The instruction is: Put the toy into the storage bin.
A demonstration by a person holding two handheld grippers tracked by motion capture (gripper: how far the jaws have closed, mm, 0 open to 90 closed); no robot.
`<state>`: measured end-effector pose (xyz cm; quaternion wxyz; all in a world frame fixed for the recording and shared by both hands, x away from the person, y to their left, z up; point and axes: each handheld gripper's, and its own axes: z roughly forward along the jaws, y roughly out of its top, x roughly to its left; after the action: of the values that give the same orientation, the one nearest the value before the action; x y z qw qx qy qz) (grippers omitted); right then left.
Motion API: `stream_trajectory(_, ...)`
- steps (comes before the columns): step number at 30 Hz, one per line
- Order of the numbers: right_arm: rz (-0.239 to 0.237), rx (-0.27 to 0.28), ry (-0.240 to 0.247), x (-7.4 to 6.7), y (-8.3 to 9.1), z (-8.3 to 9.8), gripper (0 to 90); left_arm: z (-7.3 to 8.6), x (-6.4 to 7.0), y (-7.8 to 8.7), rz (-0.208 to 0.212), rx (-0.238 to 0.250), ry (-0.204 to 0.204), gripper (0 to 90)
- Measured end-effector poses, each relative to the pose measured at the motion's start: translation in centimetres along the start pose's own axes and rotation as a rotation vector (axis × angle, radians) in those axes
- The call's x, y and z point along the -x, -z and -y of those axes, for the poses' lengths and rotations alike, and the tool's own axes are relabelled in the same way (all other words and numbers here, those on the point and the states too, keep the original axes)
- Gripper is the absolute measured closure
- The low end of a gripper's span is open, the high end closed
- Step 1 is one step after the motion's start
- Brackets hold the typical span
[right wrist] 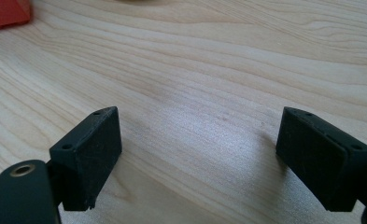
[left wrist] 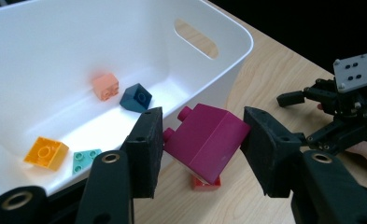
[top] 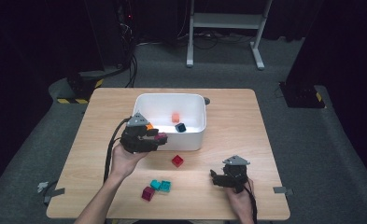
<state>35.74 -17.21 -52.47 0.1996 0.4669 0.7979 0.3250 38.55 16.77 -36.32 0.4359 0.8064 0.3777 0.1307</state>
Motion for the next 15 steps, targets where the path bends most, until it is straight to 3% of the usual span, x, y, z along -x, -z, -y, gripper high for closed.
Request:
stream_trajectory(9, 0.000, 0.000, 0.001, 0.0, 0.0, 0.0, 13.9, -1.9, -0.8, 0.1, 0.009, 0.039, 0.010, 49.2)
stream_trajectory(15, 0.000, 0.000, 0.000, 0.0, 0.0, 0.0, 13.9, -2.9, -2.0, -0.1, -0.002, 0.045, 0.035, 49.2)
